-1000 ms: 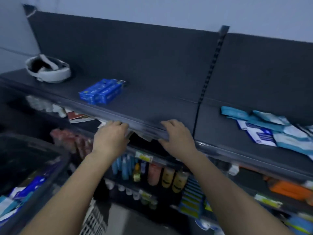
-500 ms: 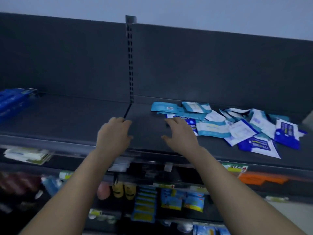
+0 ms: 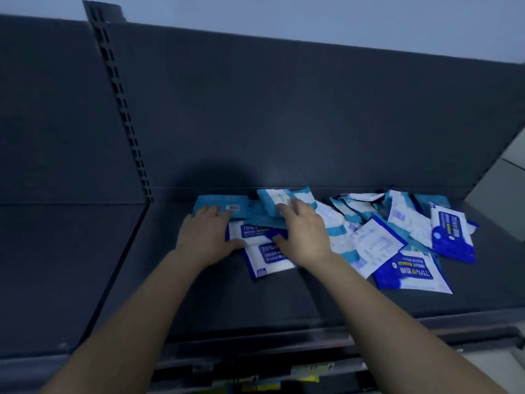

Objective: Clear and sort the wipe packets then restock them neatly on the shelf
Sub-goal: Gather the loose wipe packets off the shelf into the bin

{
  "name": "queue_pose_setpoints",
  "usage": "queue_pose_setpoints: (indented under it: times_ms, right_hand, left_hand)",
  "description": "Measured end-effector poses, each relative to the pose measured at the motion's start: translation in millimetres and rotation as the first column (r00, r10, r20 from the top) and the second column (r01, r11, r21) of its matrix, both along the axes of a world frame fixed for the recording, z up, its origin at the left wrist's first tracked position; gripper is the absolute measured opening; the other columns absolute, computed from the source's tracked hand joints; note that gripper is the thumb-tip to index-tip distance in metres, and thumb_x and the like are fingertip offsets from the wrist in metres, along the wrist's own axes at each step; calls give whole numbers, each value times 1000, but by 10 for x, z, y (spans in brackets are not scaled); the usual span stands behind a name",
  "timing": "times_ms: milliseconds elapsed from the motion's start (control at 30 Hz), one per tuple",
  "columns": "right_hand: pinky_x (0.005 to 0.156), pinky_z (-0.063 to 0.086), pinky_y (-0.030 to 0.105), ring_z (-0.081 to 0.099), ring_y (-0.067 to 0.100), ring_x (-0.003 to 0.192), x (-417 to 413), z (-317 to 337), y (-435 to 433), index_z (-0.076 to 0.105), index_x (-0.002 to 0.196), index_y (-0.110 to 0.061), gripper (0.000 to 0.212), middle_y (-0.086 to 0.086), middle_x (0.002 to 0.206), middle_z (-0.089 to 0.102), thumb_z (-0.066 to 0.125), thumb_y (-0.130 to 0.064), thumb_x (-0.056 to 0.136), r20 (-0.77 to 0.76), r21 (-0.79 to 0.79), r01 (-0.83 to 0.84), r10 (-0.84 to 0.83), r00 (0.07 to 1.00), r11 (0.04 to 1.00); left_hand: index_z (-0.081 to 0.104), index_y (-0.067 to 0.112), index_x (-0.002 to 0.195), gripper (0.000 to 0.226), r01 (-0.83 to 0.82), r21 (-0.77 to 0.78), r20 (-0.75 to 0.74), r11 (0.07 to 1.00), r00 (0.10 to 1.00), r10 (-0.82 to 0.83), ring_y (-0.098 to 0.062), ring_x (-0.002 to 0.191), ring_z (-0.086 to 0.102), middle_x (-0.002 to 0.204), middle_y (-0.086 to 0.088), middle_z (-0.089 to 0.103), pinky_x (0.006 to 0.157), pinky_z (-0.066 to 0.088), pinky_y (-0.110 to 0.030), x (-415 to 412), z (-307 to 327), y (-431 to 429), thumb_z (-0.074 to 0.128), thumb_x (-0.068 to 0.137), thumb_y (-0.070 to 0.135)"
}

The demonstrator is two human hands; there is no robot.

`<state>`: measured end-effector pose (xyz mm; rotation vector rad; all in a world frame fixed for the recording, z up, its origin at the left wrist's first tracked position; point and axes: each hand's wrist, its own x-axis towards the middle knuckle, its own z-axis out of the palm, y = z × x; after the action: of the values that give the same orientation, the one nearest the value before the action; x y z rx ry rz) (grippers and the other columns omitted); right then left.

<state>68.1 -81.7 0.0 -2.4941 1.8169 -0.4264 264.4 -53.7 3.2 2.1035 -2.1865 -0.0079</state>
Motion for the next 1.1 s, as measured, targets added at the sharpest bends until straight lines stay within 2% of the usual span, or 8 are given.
queue_pose_setpoints:
  times_ms: [100, 200, 333, 433, 500, 700, 933, 1100]
  right_hand:
    - [110, 27, 40, 29, 28, 136, 30, -54, -237, 33, 145, -24, 73, 11, 145, 34, 62, -52, 84, -18, 34, 17, -16, 1000, 999]
    - [114, 22, 42, 25, 29, 141, 77, -113, -392, 29, 147, -27, 73, 14, 152, 27, 55, -57, 86, -42, 51, 47, -45, 998, 998]
    - [105, 32, 41, 39, 32, 129, 161, -161, -533, 29, 147, -28, 73, 14, 147, 34, 52, -62, 87, -100, 15, 63, -61, 993, 998]
    - [83, 40, 36, 51, 32, 112, 231, -147, -579, 36, 141, -25, 65, 14, 131, 46, 54, -58, 88, -172, -29, 46, -50, 984, 999]
    - [72, 35, 33, 56, 32, 105, 267, -130, -591, 41, 135, -21, 55, 12, 121, 50, 59, -45, 89, -210, -54, 13, -24, 978, 998]
    - [64, 34, 31, 60, 32, 98, 252, 11, -535, 42, 130, -13, 43, 13, 119, 54, 55, -22, 90, -288, -22, -173, 159, 944, 985]
    - [71, 43, 36, 60, 35, 96, 108, 147, -287, 37, 142, -16, 52, 13, 117, 61, 47, -9, 92, 67, -69, -227, 231, 971, 972]
    - [78, 42, 35, 58, 30, 101, 188, 217, -36, 39, 142, -17, 52, 12, 122, 60, 50, -6, 92, 480, -128, -233, 266, 836, 964]
  left_hand:
    - [4, 22, 153, 124, 3, 190, -5, 982, 1000, -2, -26, 148, -4, 161, -7, -2, 117, 1, -51, -8, -74, -282, 54, 59, 87]
    - [-7, 24, 153, 137, 32, 296, -17, 955, 999, -28, -25, 146, -18, 160, -5, -15, 115, -11, -54, 19, -156, -484, 58, 50, 89]
    - [11, 30, 152, 121, 65, 232, -9, 971, 998, -65, -23, 147, 4, 161, 1, 5, 115, 10, -48, 65, -122, -614, 56, 55, 87]
    - [34, 29, 144, 106, 100, 96, 85, 990, 990, -109, -21, 132, 36, 148, 4, 39, 102, 35, -39, 40, -59, -629, 34, 57, 90]
    - [42, 22, 139, 89, 128, 25, 146, 991, 981, -130, -22, 119, 46, 134, 1, 51, 90, 44, -36, -37, -55, -611, 39, 71, 79]
    - [46, 11, 131, 55, 64, 3, 123, 998, 990, -64, -25, 115, 46, 124, -9, 47, 80, 45, -35, -294, -112, -446, 56, 89, 45]
    - [56, 11, 124, 35, -105, -187, -57, 977, 994, 96, -27, 102, 52, 110, -9, 55, 75, 47, -36, -203, -119, -84, 49, 92, 24]
    - [63, 8, 112, 36, -360, -327, -331, 874, 910, 251, -34, 85, 53, 87, -12, 52, 68, 50, -45, -100, -35, 302, 47, 83, 21]
